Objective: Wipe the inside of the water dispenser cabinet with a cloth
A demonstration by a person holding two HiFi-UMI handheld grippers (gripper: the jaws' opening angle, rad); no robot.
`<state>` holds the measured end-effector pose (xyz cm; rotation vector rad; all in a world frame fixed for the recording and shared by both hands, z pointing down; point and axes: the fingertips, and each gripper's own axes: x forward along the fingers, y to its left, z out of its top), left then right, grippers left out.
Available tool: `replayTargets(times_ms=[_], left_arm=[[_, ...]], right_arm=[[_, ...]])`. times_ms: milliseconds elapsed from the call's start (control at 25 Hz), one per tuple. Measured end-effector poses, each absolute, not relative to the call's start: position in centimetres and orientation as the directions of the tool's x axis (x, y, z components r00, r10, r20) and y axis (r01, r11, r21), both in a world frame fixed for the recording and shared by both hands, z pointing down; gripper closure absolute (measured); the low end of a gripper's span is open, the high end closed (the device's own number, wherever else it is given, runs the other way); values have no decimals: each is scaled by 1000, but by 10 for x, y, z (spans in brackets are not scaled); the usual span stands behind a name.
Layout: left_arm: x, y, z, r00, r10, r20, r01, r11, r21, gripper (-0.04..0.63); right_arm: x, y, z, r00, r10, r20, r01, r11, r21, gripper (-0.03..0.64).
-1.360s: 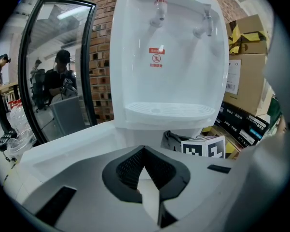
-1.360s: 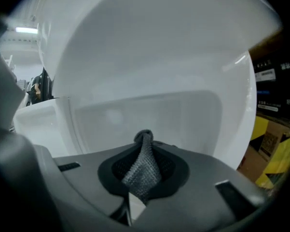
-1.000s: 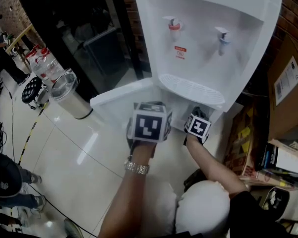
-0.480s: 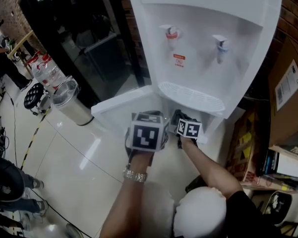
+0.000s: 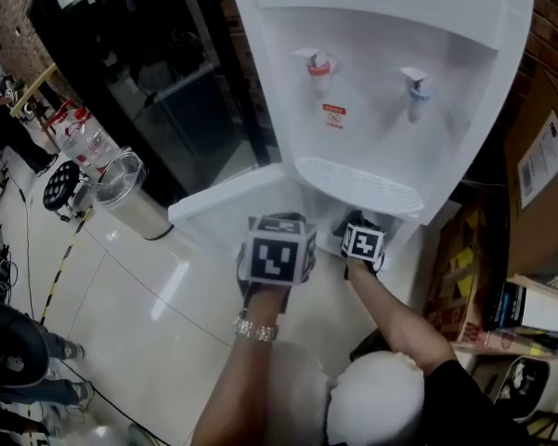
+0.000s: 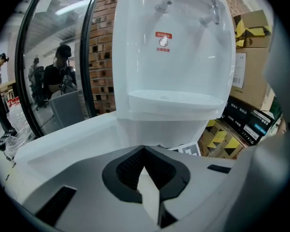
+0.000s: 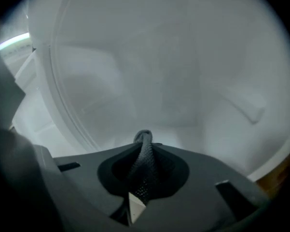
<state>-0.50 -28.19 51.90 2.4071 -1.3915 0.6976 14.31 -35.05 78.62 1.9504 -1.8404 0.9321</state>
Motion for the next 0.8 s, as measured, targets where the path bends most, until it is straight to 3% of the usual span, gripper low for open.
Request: replayTargets(times_ms=[160,400,480,800], left_arm=[[0,-284,518,437,-730,525,-857,-515,-2,592],[-1,-283,517,436,-727,531,-860,-510,8,592],[-4,-283,520,429,-724,541,-864,-504,10,592],[-2,-282,524,436,-713,548,-862,-507,25,592]], right_arm=[[148,-345,765,31,-802,597,-976,-152,-153,589],[88,-362,752,-250,-837,488,-942,92,-324,589],[81,-366,756,-280,-822,496,-934,113,-340,589],[122,-362,788,-143,-767,625,-967,-25,-252,589]])
